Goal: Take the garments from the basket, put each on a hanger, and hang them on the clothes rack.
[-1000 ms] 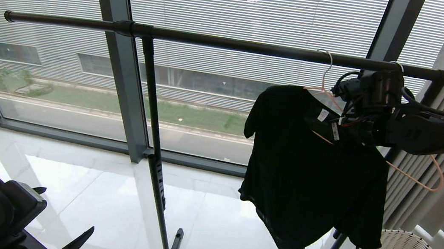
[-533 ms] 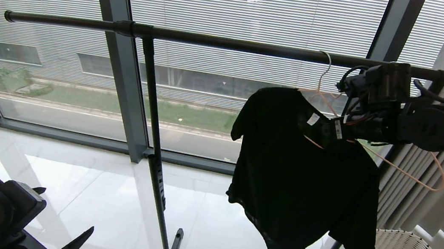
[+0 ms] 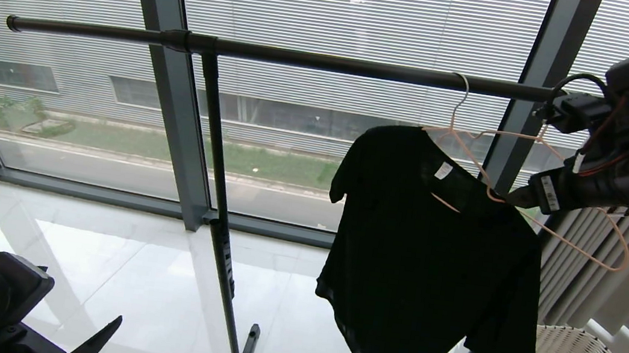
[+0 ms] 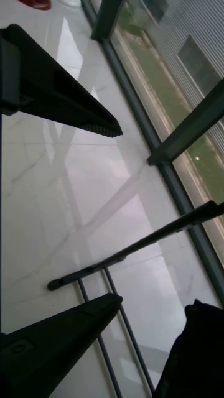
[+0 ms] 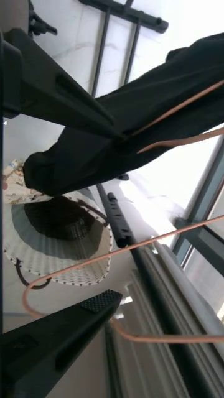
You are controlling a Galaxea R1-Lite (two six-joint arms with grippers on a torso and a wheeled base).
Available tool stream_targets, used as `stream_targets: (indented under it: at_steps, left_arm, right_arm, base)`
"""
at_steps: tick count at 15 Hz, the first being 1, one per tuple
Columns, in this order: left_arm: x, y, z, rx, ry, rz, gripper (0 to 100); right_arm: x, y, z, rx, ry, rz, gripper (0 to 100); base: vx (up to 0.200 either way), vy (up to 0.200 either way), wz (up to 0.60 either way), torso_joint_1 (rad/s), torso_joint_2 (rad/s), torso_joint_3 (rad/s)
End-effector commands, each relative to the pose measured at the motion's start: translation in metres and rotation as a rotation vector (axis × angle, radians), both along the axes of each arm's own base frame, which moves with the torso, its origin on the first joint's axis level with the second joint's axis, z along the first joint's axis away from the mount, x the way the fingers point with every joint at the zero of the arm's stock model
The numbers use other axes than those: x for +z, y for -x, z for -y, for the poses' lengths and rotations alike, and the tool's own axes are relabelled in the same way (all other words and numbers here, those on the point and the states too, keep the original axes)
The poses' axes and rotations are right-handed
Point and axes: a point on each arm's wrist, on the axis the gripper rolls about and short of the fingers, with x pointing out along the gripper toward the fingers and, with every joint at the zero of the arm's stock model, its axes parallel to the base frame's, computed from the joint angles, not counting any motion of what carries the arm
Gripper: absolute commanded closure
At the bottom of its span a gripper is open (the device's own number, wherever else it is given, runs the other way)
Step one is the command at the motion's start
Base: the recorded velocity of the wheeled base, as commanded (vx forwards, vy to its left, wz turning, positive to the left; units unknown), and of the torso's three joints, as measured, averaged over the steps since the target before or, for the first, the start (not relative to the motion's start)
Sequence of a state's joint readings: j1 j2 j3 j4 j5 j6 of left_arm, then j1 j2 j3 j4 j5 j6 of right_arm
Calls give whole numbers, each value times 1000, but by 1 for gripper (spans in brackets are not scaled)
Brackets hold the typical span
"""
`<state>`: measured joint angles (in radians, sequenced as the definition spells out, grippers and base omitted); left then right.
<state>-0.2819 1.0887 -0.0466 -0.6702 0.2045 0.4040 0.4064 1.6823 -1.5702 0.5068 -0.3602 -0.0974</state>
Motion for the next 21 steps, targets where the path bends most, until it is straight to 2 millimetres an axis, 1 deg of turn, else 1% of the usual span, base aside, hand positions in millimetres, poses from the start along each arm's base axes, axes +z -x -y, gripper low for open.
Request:
stream_targets:
  at_steps: [1, 2, 3, 4, 5, 8, 9, 12, 16, 21]
  left_arm:
    - [-2, 2, -2, 62, 28, -1, 0]
    - [-2, 2, -2, 68, 30, -2, 0]
    - [-7, 7, -7, 163, 20, -5, 0]
    - [-7, 9, -9, 195, 20, 5, 0]
    - [-5, 9, -11, 217, 46, 19, 0]
    - [11, -4, -8, 286, 242, 69, 0]
    - [10, -8, -7, 306, 247, 60, 0]
    - [7, -10, -2, 280, 232, 34, 0]
    - [6, -10, -2, 278, 229, 31, 0]
    - [6, -10, -2, 278, 228, 31, 0]
  right_arm:
    - [15, 16, 14, -16, 2, 30, 0]
    - [15, 17, 15, -16, 5, 30, 0]
    - [12, 18, 24, -24, 43, 13, 0]
    - [11, 21, 27, -25, 53, 8, 0]
    - [3, 24, 33, -46, 63, -14, 0]
    - [-7, 35, 48, -88, 54, 2, 0]
    - [-12, 36, 50, -93, 51, 11, 0]
    - [-22, 38, 51, -90, 43, 44, 0]
    - [-23, 39, 51, -71, 74, 49, 0]
    - [-23, 39, 51, -65, 82, 47, 0]
  base:
    - [0, 0, 0, 0, 0, 0]
    - [0, 0, 0, 0, 0, 0]
    - [0, 0, 0, 0, 0, 0]
    - [0, 0, 0, 0, 0, 0]
    - [0, 0, 0, 0, 0, 0]
    - [0, 0, 0, 0, 0, 0]
    - [0, 0, 0, 0, 0, 0]
    - [0, 0, 0, 0, 0, 0]
    - [0, 0, 0, 0, 0, 0]
    - [-200, 0, 0, 5, 2, 0]
